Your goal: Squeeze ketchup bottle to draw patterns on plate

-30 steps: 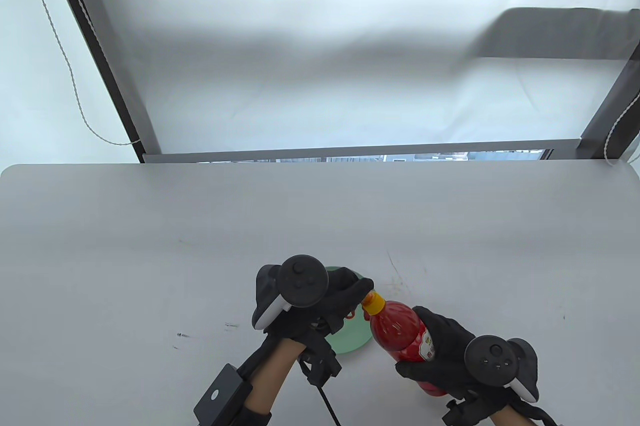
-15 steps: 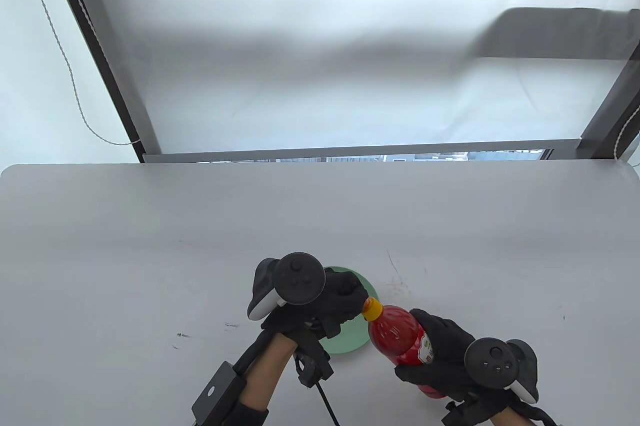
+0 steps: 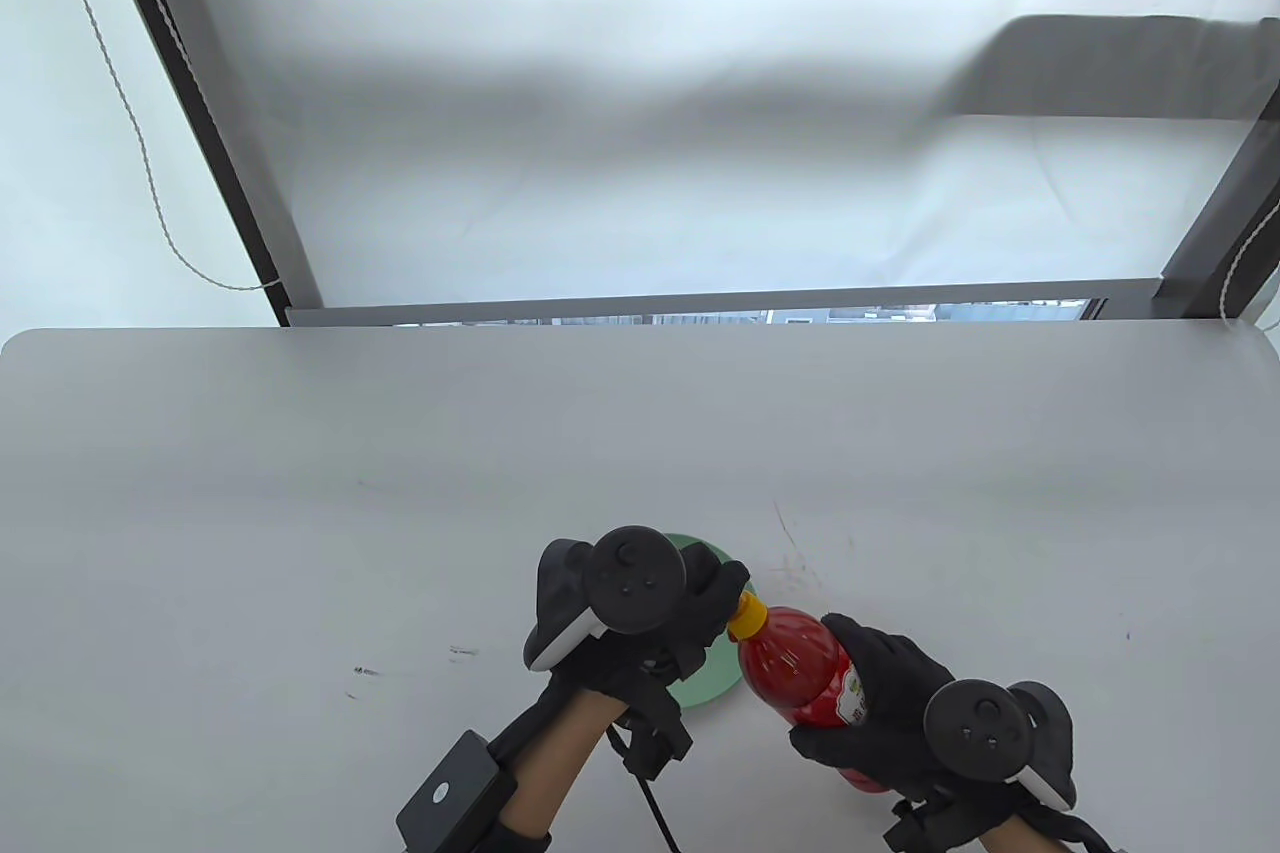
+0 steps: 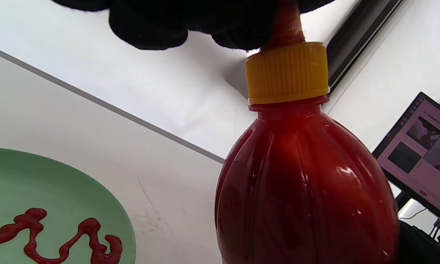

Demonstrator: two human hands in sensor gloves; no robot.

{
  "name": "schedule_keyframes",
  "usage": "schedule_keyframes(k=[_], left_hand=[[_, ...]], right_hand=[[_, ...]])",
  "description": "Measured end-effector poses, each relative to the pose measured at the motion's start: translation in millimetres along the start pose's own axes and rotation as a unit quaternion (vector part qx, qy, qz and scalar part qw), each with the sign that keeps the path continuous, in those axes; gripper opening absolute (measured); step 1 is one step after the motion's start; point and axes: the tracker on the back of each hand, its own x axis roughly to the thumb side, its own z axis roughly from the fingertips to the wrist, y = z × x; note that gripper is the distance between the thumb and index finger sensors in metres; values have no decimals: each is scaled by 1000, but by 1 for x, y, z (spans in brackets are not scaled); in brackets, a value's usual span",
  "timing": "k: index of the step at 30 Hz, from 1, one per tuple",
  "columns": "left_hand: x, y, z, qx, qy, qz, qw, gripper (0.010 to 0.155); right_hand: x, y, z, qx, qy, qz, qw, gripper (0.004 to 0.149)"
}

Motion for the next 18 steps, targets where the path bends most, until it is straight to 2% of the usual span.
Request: schedule_keyframes(k=[7,10,18], left_hand=[[2,-1,2,21,-39,27,999,43],[0,0,2,23,-38,46,998,44],[-6,-3,2,30,38,6,999,51]], right_hand=[[-4,-2,0,-4,-9,-18,1000,99],[-3,-3,0,-2,-8,-16,1000,99],[1,-2,0,-6,-1,29,1000,100]])
